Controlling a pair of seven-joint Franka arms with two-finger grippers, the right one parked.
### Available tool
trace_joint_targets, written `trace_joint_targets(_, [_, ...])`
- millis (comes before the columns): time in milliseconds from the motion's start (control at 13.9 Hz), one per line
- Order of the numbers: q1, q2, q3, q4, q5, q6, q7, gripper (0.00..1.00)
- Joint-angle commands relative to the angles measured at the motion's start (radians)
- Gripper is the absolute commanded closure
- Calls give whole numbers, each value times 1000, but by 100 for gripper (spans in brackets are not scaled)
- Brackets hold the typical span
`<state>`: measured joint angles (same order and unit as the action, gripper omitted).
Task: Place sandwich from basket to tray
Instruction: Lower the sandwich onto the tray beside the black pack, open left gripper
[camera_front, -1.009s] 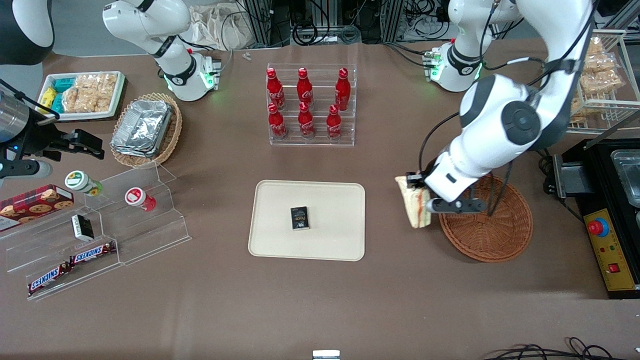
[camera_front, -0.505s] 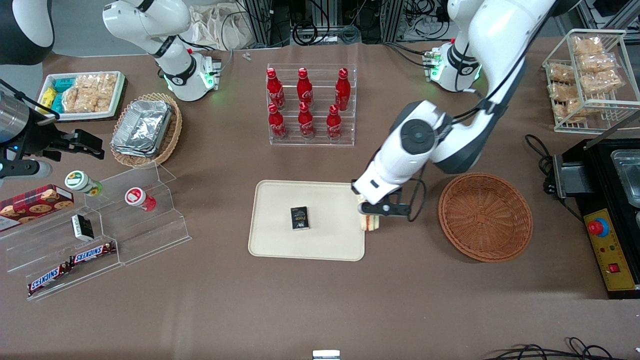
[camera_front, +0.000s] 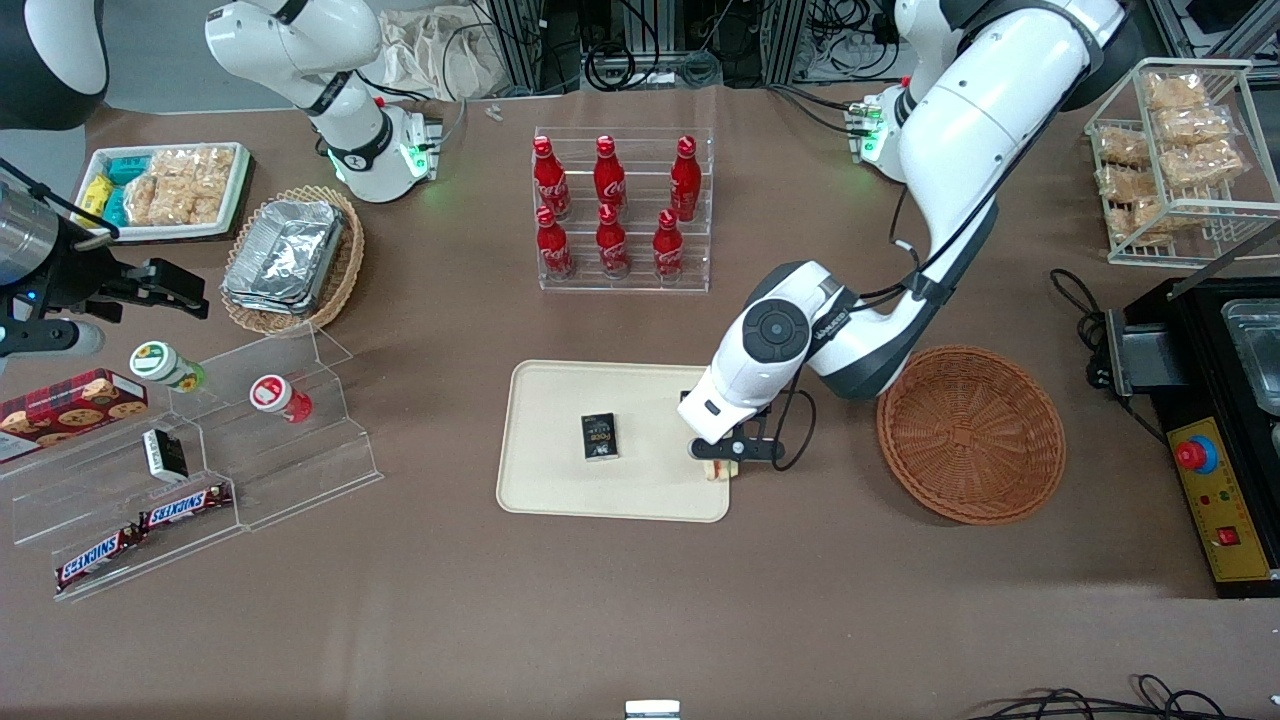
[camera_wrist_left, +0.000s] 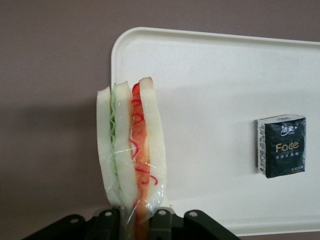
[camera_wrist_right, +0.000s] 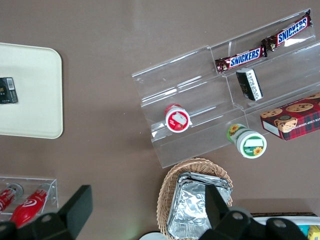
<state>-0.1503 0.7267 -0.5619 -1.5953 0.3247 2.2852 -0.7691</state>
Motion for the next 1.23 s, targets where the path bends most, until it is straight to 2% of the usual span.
trace_joint_targets(0, [-28,59,2,73,27,2,-30,93])
trace_joint_targets(72, [-34,80,5,92,27,2,-30,93])
trace_joint_targets(144, [-41,92,5,101,27,2,-33,84])
trace_joint_targets(216, [-43,99,5,101,25,0,-38,52])
trace_joint_targets(288, [-45,100,5,101,27,-1,-64,7])
trace_joint_targets(360, [-46,99,5,101,27,-7,-85,0])
trace_joint_targets(505, [-41,89,5,106,25,-47,-93,0])
trace_joint_targets(721, [-34,48,2,175,8,-261,-87,0])
trace_joint_targets(1009, [56,-107,2,161,11,-366,-76,0])
trace_joint_targets(1153, [121,-183,-1,146,10,-443,26,2])
